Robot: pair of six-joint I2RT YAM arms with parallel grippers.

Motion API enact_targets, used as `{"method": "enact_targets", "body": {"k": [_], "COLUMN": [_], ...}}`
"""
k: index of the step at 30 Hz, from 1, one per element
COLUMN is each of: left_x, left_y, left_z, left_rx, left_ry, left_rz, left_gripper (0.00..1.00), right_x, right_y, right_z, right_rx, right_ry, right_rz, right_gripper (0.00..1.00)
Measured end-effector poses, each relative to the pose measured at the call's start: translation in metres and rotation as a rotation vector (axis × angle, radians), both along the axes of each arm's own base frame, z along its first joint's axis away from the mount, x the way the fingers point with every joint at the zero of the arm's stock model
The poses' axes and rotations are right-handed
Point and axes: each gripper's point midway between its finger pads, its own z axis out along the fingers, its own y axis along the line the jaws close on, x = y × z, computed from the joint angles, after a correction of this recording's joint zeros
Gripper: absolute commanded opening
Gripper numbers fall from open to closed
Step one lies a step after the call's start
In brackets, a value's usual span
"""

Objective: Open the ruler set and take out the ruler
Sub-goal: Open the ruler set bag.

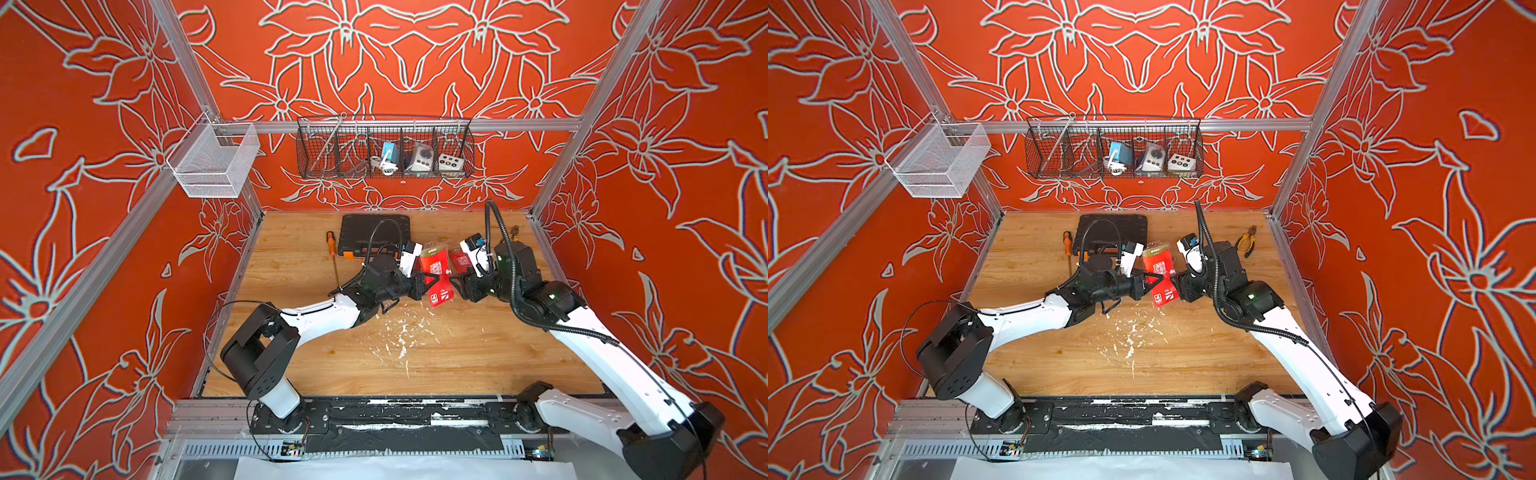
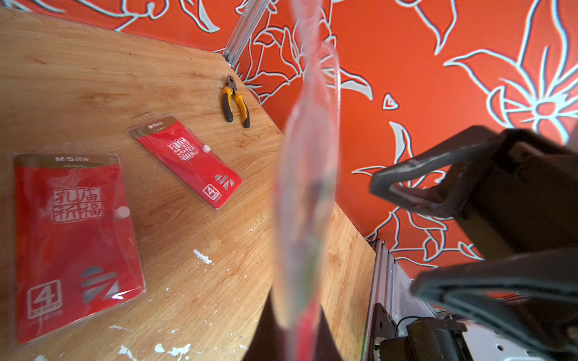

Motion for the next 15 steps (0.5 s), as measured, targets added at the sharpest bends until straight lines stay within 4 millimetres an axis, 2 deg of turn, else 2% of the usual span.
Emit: {"method": "enact_targets", "body": {"k": [7,15], "left_x": [-0.009,-0.013], "left_y": [0.000,0.001], "left_z": [0.005,0.005], "left_rx": [-0.028,-0.037], "left_ry": [-0.002,0.003], "left_rz": [-0.034,-0.058], "left_gripper": [0.00,0.00], "right_x": [0.014,0.017], "right_y": [0.003,0.004], "right_z": [-0.027,-0.030], "right_rx": [-0.041,-0.057], "right_ry": [0.053,0.029], "right_rz": [-0.024,-0.010], "right_gripper": [0.62,0.38]}}
